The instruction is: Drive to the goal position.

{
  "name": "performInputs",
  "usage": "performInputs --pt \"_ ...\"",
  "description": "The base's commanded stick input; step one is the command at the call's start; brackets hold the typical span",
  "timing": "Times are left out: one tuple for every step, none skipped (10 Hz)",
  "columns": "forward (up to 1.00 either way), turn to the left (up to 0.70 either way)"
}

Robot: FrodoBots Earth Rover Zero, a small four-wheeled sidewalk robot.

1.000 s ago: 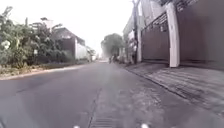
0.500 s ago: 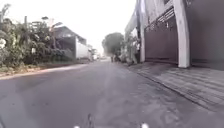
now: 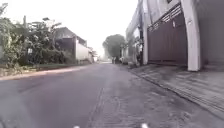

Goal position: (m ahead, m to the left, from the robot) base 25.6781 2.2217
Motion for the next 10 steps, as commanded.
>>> performInputs --pt "1.0 0.0" --pt "1.0 0.0" --pt "1.0 0.0" --pt "1.0 0.0" --pt "1.0 0.0" --pt "1.0 0.0" --pt "1.0 0.0" --pt "1.0 0.0" --pt "1.0 0.0" --pt "1.0 0.0"
